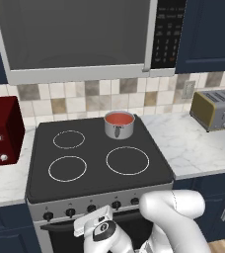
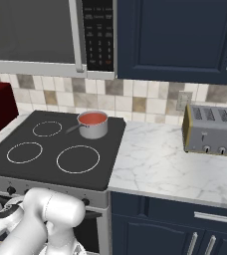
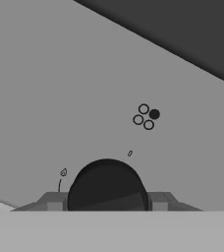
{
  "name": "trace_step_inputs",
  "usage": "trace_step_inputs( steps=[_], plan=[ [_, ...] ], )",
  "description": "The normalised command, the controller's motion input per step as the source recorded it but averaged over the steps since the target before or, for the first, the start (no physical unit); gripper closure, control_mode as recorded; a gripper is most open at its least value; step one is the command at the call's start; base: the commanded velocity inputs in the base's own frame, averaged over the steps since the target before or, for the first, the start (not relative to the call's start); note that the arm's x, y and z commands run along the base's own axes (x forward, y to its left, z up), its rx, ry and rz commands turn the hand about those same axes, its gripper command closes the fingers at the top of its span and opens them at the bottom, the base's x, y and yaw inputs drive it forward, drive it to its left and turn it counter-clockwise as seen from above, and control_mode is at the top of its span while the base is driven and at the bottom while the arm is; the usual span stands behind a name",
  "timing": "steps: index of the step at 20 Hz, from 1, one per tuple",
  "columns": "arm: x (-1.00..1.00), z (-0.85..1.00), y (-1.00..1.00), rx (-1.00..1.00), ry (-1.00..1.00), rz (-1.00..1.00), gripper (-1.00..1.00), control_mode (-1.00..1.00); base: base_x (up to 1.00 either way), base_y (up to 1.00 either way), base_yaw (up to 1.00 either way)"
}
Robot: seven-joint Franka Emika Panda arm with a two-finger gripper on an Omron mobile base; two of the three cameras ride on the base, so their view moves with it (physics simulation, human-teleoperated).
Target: Wait until the marinara sauce is simmered to a deep red color and then turn off the stove.
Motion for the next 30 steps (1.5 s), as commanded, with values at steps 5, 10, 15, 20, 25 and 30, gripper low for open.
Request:
trace_step_inputs(
  steps=[5, 10, 15, 20, 25, 30],
  plan=[
    [0.00, 0.00, 0.00, 0.00, 0.00, 0.00, 1.00, -1.00, 0.00, 0.00, 0.00],
    [0.00, 0.00, 0.00, 0.00, 0.00, 0.00, 1.00, -1.00, 0.00, 0.00, 0.00],
    [0.00, 0.00, 0.00, 0.00, 0.00, 0.00, 1.00, -1.00, 0.00, 0.00, 0.00],
    [0.00, 0.00, 0.00, 0.00, 0.00, 0.00, 1.00, -1.00, 0.00, 0.00, 0.00],
    [0.00, 0.00, 0.00, 0.00, 0.00, 0.00, 1.00, -1.00, 0.00, 0.00, 0.00],
    [0.00, 0.00, 0.00, 0.00, 0.00, 0.00, 1.00, -1.00, 0.00, 0.00, 0.00]
  ],
)
